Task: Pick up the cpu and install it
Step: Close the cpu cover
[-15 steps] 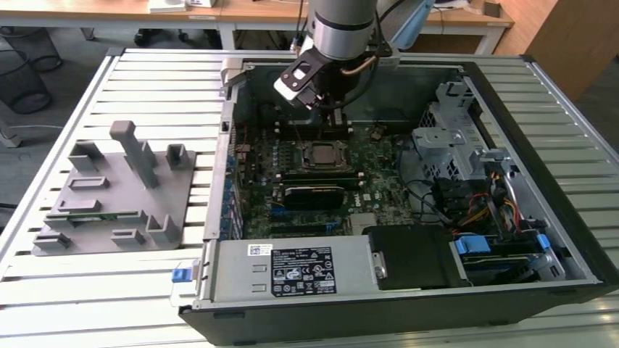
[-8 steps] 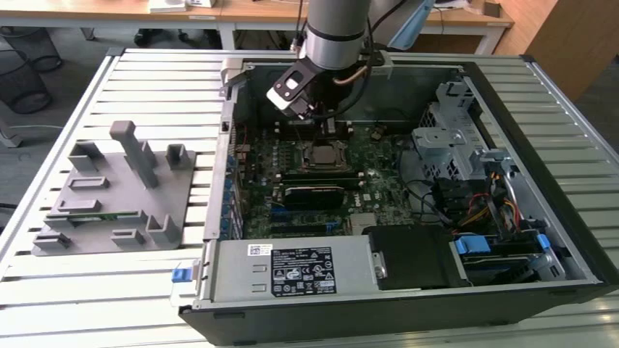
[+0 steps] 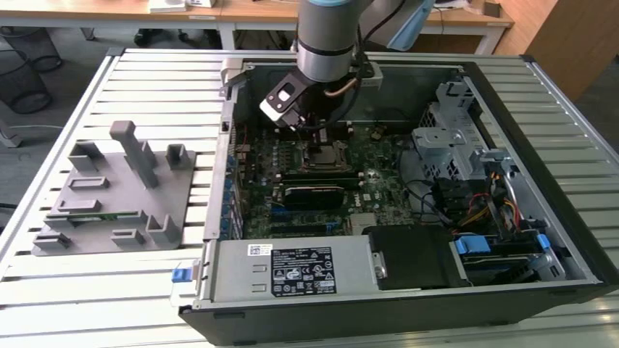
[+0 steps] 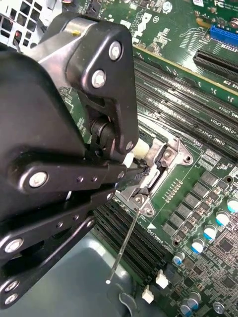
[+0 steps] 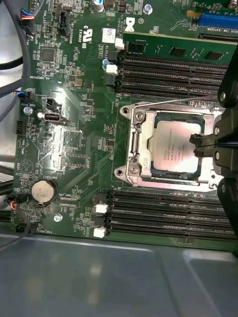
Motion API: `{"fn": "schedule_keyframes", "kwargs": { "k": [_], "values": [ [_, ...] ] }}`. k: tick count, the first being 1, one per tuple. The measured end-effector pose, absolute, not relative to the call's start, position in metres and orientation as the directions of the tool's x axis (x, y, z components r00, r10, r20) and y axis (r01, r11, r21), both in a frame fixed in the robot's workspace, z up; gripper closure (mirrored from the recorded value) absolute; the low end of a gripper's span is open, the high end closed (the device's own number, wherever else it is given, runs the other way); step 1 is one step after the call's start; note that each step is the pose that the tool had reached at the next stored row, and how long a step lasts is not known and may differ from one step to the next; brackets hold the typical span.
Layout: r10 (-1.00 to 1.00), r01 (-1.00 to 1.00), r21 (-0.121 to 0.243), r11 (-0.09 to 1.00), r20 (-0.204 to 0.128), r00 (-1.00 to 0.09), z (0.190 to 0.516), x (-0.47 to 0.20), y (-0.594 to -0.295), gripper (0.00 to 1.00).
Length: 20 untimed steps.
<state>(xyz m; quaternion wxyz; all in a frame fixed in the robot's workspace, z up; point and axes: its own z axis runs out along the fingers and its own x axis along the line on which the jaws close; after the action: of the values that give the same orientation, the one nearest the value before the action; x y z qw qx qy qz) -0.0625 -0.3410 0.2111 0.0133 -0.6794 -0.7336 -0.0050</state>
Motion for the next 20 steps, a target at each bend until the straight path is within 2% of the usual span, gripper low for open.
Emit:
{"fn": "schedule_keyframes", "kwargs": {
  "k": [6,20],
  "values": [
    [0.997,0.997,-0.011,0.077,0.025,-0.076,0.197,-0.067,-0.341,0.89],
    [0.997,0.997,-0.006,0.077,0.026,-0.077,0.219,-0.066,-0.341,0.89]
  ]
}}
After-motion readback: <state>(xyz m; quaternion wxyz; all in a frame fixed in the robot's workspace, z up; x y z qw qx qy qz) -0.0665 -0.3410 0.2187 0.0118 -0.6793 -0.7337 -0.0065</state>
